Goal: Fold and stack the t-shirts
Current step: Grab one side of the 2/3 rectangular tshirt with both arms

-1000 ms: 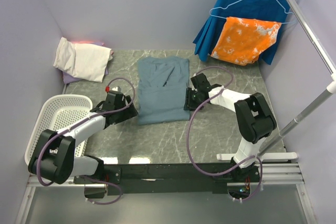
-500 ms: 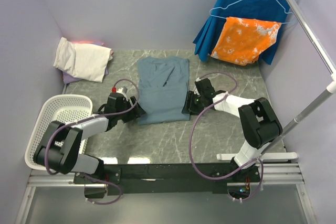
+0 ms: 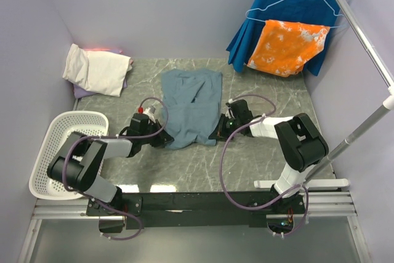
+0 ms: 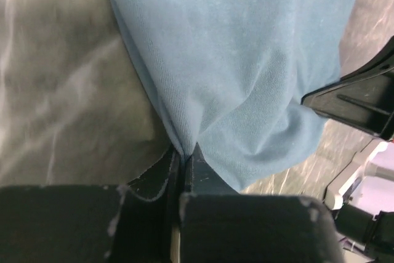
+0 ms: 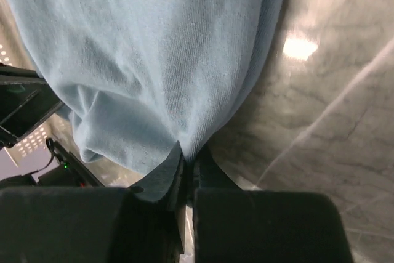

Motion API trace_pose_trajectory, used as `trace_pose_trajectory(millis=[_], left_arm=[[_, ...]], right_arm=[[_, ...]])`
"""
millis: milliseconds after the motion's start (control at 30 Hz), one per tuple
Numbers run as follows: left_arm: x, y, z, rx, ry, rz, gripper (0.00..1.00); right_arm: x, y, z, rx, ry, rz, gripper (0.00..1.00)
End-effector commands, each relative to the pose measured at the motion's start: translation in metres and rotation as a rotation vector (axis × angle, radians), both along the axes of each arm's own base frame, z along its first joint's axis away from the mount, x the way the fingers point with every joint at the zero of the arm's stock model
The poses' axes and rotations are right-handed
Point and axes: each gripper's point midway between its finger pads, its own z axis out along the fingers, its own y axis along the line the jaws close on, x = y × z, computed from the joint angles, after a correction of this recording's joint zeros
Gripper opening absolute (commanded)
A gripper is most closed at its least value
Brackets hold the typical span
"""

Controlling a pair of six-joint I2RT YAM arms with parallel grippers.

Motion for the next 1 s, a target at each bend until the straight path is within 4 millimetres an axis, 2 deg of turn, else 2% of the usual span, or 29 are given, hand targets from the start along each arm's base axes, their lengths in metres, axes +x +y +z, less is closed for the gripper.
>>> trace_pose_trajectory(millis=[0, 67, 100, 167, 233, 267, 400, 500, 567, 600, 633, 667, 733, 767, 800, 833, 867, 900, 933, 967], left_arm=[[-0.058, 0.023, -0.034, 0.141, 0.192, -0.024, 0.01], [-0.059, 0.030, -0.025, 0.168, 0.165, -0.012, 0.01], [-0.064, 0.033, -0.023, 0.182, 0.172, -0.013, 0.01], [-0.075, 0.040, -0.018, 0.199, 0.180, -0.008, 0.01], [-0.079, 0.043, -0.010, 0.198, 0.166, 0.004, 0.01], [-0.089, 0.035, -0.010, 0.163, 0.179, -0.024, 0.01], [-0.102, 0.022, 0.002, 0.114, 0.205, -0.054, 0.01], [-0.105, 0.015, 0.026, 0.091, 0.178, -0.068, 0.01], [-0.098, 0.010, 0.050, 0.058, 0.126, -0.059, 0.01], [-0.099, 0.012, 0.054, 0.066, 0.132, -0.049, 0.01], [-0.095, 0.013, 0.062, 0.067, 0.114, -0.041, 0.01], [-0.086, 0.010, 0.078, 0.061, 0.079, -0.039, 0.01], [-0.078, 0.010, 0.087, 0.084, 0.070, -0.027, 0.01], [-0.066, 0.007, 0.106, 0.085, 0.022, -0.024, 0.01], [-0.059, 0.005, 0.109, 0.097, 0.013, -0.019, 0.01], [-0.047, 0.004, 0.123, 0.105, -0.032, -0.006, 0.01], [-0.040, 0.005, 0.126, 0.120, -0.046, 0.005, 0.01], [-0.031, 0.006, 0.121, 0.151, -0.039, 0.021, 0.01], [-0.016, 0.006, 0.134, 0.171, -0.091, 0.041, 0.01], [-0.006, 0.008, 0.136, 0.191, -0.104, 0.056, 0.01]], right_arm=[[-0.046, -0.029, -0.028, -0.130, 0.117, -0.010, 0.00], [-0.049, -0.038, -0.023, -0.160, 0.095, -0.029, 0.00], [-0.058, -0.045, -0.027, -0.190, 0.116, -0.035, 0.00], [-0.060, -0.053, -0.021, -0.219, 0.086, -0.053, 0.00], [-0.070, -0.061, -0.021, -0.241, 0.103, -0.057, 0.00], [-0.071, -0.060, -0.015, -0.226, 0.087, -0.054, 0.00], [-0.094, -0.048, -0.003, -0.186, 0.094, 0.044, 0.00], [-0.107, -0.038, 0.012, -0.180, 0.062, 0.117, 0.00], [-0.110, -0.029, 0.029, -0.155, 0.014, 0.147, 0.00], [-0.110, -0.028, 0.035, -0.147, 0.003, 0.151, 0.00], [-0.108, -0.027, 0.042, -0.137, -0.017, 0.152, 0.00], [-0.099, -0.022, 0.059, -0.115, -0.067, 0.147, 0.00], [-0.093, -0.022, 0.075, -0.121, -0.110, 0.148, 0.00], [-0.083, -0.017, 0.093, -0.108, -0.158, 0.145, 0.00], [-0.077, -0.019, 0.099, -0.124, -0.180, 0.143, 0.00], [-0.069, -0.019, 0.104, -0.138, -0.201, 0.137, 0.00], [-0.057, -0.014, 0.119, -0.131, -0.249, 0.142, 0.00], [-0.049, -0.017, 0.123, -0.143, -0.258, 0.127, 0.00], [-0.040, -0.017, 0.128, -0.152, -0.275, 0.119, 0.00], [-0.026, -0.016, 0.135, -0.165, -0.305, 0.116, 0.00]])
